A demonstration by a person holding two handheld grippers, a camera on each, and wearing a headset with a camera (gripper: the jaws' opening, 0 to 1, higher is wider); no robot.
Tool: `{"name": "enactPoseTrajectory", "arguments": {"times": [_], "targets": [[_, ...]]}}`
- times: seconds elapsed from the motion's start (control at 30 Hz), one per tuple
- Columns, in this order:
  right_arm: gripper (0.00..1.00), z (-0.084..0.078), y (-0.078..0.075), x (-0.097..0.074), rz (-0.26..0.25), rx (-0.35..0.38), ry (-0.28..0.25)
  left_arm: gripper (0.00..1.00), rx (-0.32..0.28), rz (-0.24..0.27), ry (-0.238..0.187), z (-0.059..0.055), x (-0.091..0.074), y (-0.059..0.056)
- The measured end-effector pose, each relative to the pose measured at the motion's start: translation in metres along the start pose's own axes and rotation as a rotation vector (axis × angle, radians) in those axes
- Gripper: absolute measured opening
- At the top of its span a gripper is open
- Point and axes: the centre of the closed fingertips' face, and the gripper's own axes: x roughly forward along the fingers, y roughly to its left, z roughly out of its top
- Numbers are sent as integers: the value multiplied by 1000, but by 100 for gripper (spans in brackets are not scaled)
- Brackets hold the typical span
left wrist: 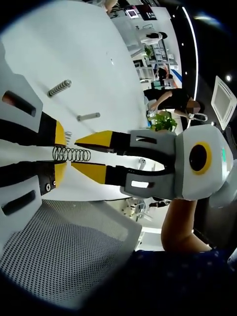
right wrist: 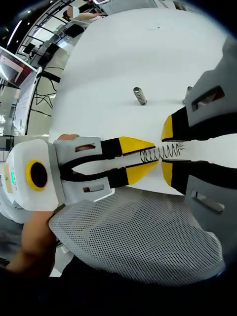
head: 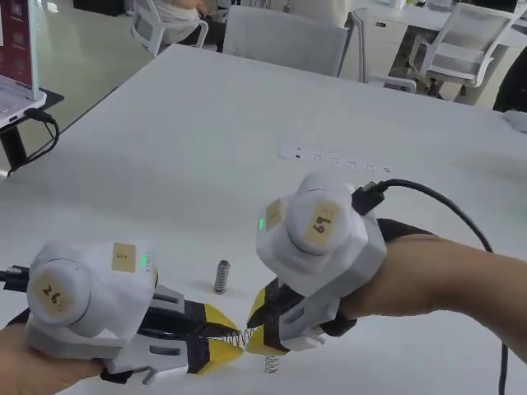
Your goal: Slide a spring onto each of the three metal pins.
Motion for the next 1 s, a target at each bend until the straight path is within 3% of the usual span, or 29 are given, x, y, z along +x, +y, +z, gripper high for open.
{"name": "enactPoseTrajectory", "arguments": {"times": [0.3, 0.67, 1.0], "targets": [[13, -6, 1, -6, 21, 79, -74, 2, 0, 2, -7, 1, -3, -1], [11, -7, 2, -1, 29, 85, -100, 2, 6, -2, -32, 9, -5, -3], [8, -1, 4, -9, 30, 85, -121, 2, 7, 0, -29, 8, -3, -2]]}}
